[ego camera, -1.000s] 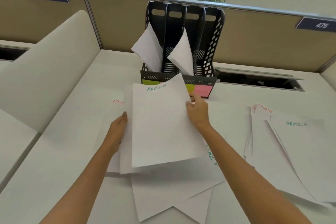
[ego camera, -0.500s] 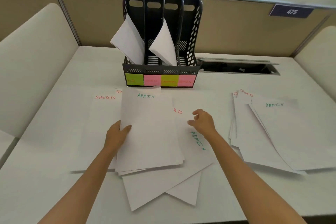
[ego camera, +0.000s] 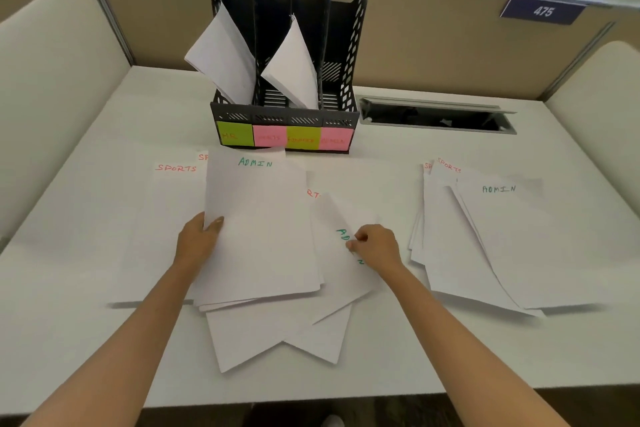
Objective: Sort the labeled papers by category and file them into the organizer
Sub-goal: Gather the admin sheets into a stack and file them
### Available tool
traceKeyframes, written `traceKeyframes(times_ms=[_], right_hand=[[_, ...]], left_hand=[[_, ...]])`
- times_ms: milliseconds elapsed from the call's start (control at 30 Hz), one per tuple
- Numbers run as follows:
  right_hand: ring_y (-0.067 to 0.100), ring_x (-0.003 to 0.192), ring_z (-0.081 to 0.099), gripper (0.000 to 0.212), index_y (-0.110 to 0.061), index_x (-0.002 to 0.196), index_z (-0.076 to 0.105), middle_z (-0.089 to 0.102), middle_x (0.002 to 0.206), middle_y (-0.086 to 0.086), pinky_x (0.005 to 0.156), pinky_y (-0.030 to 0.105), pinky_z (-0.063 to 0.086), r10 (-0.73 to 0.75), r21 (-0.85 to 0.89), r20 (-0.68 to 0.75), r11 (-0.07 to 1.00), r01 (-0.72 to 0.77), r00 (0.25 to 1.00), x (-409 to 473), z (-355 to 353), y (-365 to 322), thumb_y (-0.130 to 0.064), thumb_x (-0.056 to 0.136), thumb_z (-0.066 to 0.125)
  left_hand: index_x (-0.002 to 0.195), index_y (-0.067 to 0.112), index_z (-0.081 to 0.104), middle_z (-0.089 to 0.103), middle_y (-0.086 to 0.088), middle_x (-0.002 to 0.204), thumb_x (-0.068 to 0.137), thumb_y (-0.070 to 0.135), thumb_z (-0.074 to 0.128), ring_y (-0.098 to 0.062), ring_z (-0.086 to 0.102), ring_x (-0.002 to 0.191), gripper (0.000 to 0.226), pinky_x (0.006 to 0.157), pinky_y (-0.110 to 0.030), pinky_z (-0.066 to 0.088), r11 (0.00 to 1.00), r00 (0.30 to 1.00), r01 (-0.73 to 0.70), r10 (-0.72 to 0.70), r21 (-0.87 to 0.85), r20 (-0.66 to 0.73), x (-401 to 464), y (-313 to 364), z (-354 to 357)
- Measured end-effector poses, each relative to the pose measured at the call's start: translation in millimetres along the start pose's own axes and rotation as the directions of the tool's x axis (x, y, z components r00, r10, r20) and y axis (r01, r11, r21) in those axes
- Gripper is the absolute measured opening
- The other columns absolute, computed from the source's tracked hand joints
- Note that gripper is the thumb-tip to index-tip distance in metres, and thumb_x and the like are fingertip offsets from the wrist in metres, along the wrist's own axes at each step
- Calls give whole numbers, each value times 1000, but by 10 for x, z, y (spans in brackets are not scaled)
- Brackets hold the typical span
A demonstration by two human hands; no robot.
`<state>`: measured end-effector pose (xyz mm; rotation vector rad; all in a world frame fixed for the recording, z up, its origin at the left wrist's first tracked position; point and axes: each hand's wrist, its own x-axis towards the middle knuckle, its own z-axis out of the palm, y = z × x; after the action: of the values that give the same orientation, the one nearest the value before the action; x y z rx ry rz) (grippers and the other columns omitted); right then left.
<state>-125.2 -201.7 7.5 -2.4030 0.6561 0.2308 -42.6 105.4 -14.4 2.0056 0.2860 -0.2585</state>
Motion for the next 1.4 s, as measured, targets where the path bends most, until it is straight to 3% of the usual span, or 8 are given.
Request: traceKeyframes(times_ms=[267,600,767,867,1033,1133,1300,1400], right_hand=[[27,85,65,12,-8,89,76,75,90,11,72,24,40,-180,23,-412,978,208,893,281,-999,-169,-11,84,65],[26,82,63,22,4,95,70,71,93,22,79,22,45,-564,-279,-647,802,529,513,353,-2422,-786,-1,85,50],[-2,72,56,19,0,99,70,71,95,13,70,-5,34,-619,-303,-498,781,546,607,427,-2488,-1105,-2,88,55],[20,82,65,17,-1,96,72,73,93,17,69,5,36,-632,-315,-384,775,548,673,497,-2271,-1278,1,85,59],[21,83,63,11,-6,92,73,73,92,11,74,19,39,-588,-207,-147,804,557,795,571,-1438,-1429,-7,85,65],[5,68,55,12,-11,89,74,72,87,5,59,14,38,-532,-148,-139,845,514,835,612,-1100,-1430,-20,85,67],[17,93,55,12,-18,83,69,59,100,4,78,29,41,-464,-12,-149,884,468,873,649,-1083,-1428,-31,83,69],[18,85,61,14,-18,82,69,69,91,5,74,31,49,-424,35,-164,900,435,891,646,-1198,-1369,-31,83,68]], left_hand=[[130,8,56,62,-15,125,100,23,48,-34,59,113,34,96,-43,47,997,996,40,-34,-64,87,49,46,-127],[121,3,61,66,-18,116,100,19,49,-37,63,106,29,98,-51,49,1000,974,-11,8,14,228,147,210,-240],[118,9,63,67,-12,115,99,22,51,-31,65,102,26,94,-44,52,999,932,-6,-6,32,364,212,369,-274],[120,13,63,69,-10,115,98,29,52,-29,67,102,29,96,-48,52,1000,907,6,-5,-2,422,267,443,-292],[114,27,67,74,3,108,95,36,56,-16,72,94,24,72,-29,58,987,836,81,8,-137,549,319,667,-225],[101,31,74,75,0,103,91,18,54,-14,73,86,26,64,-25,57,974,791,95,51,-206,609,346,800,-139],[109,26,70,75,-3,98,96,8,50,-16,73,78,30,58,-28,57,933,762,130,123,-336,636,343,958,-94],[103,26,74,75,-3,90,94,3,49,-15,72,70,35,53,-25,56,907,735,137,176,-398,655,362,1026,-45]])
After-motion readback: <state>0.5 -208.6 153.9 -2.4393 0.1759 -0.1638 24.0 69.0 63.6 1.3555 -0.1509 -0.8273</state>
